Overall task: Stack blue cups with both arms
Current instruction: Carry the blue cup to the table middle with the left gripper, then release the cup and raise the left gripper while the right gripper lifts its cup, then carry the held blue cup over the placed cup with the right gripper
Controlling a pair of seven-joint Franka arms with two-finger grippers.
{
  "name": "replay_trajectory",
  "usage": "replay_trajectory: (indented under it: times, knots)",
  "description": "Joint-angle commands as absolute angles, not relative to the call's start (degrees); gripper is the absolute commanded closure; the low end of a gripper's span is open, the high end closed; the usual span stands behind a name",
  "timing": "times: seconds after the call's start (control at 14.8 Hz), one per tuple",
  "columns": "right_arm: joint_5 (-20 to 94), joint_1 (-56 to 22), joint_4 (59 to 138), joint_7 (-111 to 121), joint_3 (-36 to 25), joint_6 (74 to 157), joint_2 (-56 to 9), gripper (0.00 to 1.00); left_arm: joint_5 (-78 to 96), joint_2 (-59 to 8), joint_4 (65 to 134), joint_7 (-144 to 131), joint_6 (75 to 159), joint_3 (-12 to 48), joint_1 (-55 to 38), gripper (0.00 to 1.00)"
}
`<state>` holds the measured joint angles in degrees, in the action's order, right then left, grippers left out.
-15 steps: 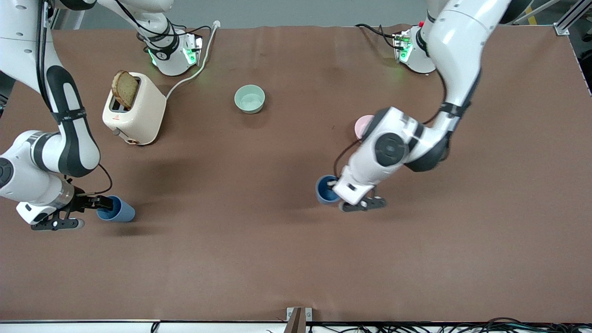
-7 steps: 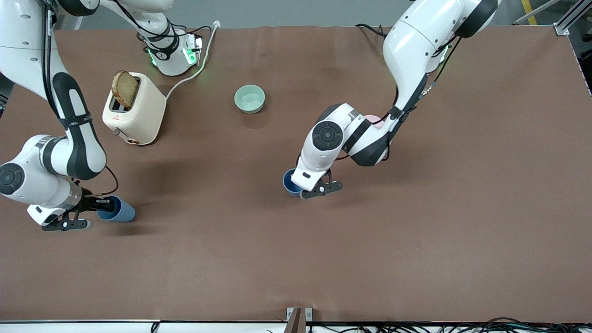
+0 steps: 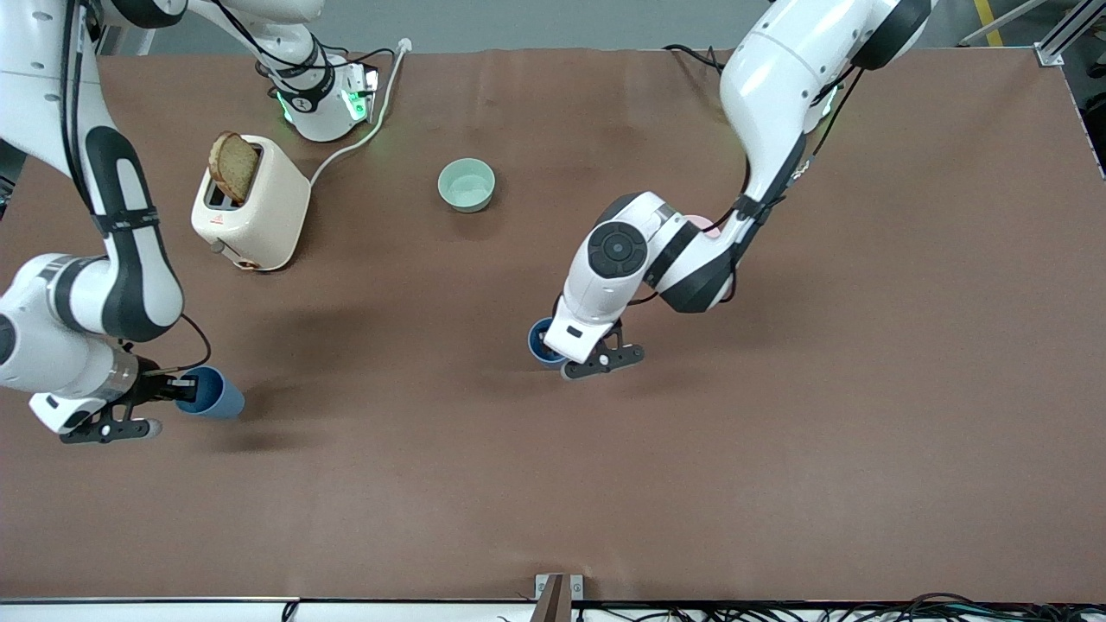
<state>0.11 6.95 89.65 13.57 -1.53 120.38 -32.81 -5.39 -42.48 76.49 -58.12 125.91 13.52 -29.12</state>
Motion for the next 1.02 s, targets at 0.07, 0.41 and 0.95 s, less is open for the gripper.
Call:
replay_trajectory:
  times: [0.07,0.41,0.95]
  knots:
    - [7.2,5.8,77.6,8.2,0.5,105.0,-31.8,0.99,-9.7,-30.1,76.9,-51.9,114.4,12.7,-22.7,0.00]
    - [12.0,-6.9,75.6,-14.6,0.4,101.3,-29.5,0.99,-10.5,-17.9,77.2,-30.9,100.8,13.2,-11.2,0.00]
    - [12.0,-31.9,75.6,-46.8,0.4,115.0,-32.4,0.99,-3.8,-1.9,87.8,-10.5,91.8,12.9,0.9,0.00]
